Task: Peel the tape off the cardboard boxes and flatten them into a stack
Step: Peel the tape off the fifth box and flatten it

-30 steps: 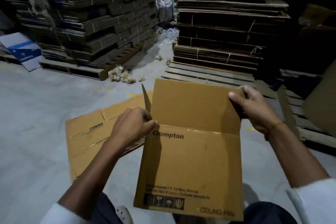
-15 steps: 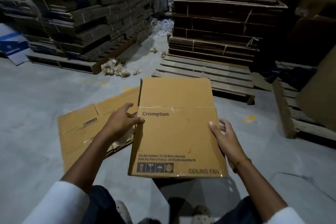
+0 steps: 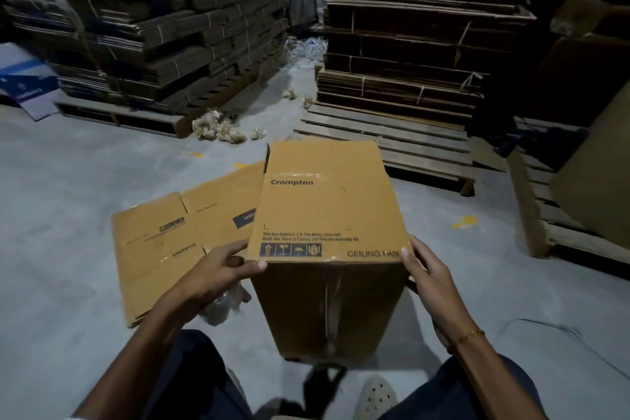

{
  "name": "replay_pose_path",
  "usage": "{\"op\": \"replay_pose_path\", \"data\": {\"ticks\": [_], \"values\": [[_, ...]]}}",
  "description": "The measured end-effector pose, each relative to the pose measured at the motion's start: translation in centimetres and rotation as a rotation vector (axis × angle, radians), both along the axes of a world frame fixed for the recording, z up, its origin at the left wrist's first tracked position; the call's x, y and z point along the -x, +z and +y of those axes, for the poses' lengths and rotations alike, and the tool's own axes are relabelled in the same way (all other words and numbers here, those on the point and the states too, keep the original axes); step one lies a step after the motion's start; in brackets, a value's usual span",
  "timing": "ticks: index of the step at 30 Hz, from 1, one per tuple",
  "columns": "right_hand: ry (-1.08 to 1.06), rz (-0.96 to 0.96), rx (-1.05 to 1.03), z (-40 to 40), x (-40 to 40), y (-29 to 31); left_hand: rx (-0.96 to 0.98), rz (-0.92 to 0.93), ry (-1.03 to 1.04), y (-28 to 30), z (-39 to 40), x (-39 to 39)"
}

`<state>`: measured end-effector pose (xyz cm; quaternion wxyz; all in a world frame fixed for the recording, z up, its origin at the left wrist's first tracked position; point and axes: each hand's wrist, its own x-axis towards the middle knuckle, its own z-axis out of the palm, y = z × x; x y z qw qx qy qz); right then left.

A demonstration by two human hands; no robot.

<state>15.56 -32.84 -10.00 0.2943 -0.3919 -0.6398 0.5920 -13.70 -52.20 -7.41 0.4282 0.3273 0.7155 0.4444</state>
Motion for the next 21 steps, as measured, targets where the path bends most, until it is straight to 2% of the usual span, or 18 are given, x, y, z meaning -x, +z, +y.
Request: {"op": "replay_pose_path", "data": {"ticks": [6, 8, 11, 13, 14, 18, 21], "values": [[-0.126, 0.011, 0.040, -0.2, 0.1, 0.4, 0.018, 0.208, 0.024, -0.6, -1.2, 0.2], [-0.153, 0.030, 0.063, -0.6, 0.1, 0.4, 0.031, 0.319, 0.091, -1.0, -1.2, 0.1], [-0.172, 0.033, 0.049, -1.2, 0.8, 0.0, 0.143, 0.724, 0.255, -0.8, -0.8, -0.6], [-0.158, 0.012, 0.009, -1.8, 2.1, -0.2, 0.216, 1.040, 0.228, -0.2, -0.7, -1.7], [-0.150, 0.005, -0.005, -2.2, 3.0, -0.4, 0.233, 1.121, 0.183, 0.0, -0.6, -2.2], [-0.082, 0.007, 0.012, -4.4, 6.4, -0.8, 0.228, 1.081, -0.064, -0.1, 0.1, -4.8], [-0.032, 0.038, 0.052, -5.8, 7.3, -0.9, 0.215, 1.023, -0.130, -0.2, -0.2, -5.8]]}}
